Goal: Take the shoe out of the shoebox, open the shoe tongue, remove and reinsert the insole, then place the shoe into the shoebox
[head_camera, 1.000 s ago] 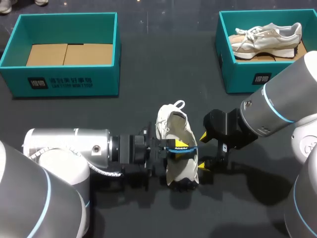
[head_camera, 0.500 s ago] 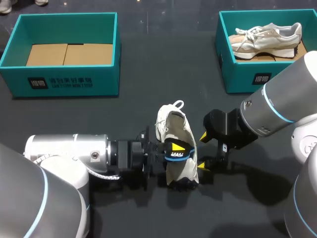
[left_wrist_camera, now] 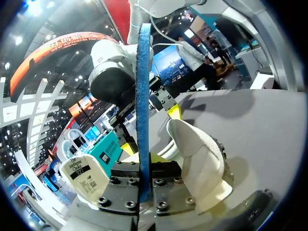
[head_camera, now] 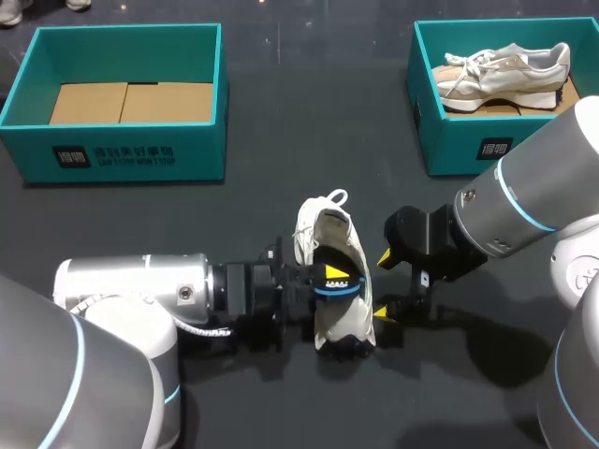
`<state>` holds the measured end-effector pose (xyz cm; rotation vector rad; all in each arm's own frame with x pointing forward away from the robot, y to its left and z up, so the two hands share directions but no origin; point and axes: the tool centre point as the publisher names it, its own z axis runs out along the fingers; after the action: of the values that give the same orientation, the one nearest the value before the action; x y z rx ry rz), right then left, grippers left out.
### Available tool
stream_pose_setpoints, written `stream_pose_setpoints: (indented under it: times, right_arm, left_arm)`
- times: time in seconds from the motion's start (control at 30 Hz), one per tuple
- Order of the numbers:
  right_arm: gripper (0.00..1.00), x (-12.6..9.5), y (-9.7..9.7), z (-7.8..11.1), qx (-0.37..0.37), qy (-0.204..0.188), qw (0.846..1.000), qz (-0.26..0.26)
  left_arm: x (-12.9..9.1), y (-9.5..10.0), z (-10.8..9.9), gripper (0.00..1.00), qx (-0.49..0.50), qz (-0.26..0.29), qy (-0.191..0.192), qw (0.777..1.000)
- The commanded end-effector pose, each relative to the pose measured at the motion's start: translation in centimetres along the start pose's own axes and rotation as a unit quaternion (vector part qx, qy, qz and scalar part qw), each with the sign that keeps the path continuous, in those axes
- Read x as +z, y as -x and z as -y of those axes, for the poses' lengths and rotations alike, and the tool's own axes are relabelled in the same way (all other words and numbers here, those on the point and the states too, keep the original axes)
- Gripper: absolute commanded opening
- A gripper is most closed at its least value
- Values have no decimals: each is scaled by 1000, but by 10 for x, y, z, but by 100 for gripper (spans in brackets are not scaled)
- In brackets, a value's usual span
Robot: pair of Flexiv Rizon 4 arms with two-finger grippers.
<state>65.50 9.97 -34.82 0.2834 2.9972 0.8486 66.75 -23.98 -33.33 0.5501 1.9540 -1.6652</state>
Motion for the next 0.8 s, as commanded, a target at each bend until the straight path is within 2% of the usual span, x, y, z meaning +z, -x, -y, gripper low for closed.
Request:
stream_pose_setpoints:
  times: [0.03, 0.13, 0.17, 0.2, 0.3, 0.47, 0.6, 0.67, 0.7, 0.8]
  right_arm:
    - [100, 1, -1, -1, 1, -2, 1000, 1]
    - [100, 1, -1, -1, 1, -2, 1000, 1]
    - [100, 1, -1, -1, 1, -2, 1000, 1]
    - [100, 1, -1, -1, 1, -2, 1000, 1]
    - [100, 1, -1, -1, 1, -2, 1000, 1]
    - [100, 1, -1, -1, 1, -2, 1000, 1]
    - [100, 1, -1, -1, 1, -2, 1000, 1]
    - [100, 1, -1, -1, 1, -2, 1000, 1]
    - [100, 1, -1, -1, 1, -2, 1000, 1]
    - [100, 1, -1, -1, 1, -2, 1000, 1]
  left_arm:
    - [3, 0, -1, 0, -2, 1, -1, 1000]
    - [2, 2, 6, 0, -5, 1, -8, 1000]
    - [1, 2, 9, 11, -4, 1, -10, 1000]
    - [0, 3, 12, 17, -2, 2, -12, 1000]
    - [-1, 4, 20, 24, 2, 4, -21, 1000]
    - [-5, 5, 32, 24, 12, 2, -31, 999]
    - [-7, 5, 36, 19, 17, 2, -37, 999]
    - [-7, 4, 37, 4, 18, 0, -37, 999]
    - [-6, 4, 35, 0, 18, -1, -38, 999]
    - [-4, 4, 28, 0, 18, -2, -37, 999]
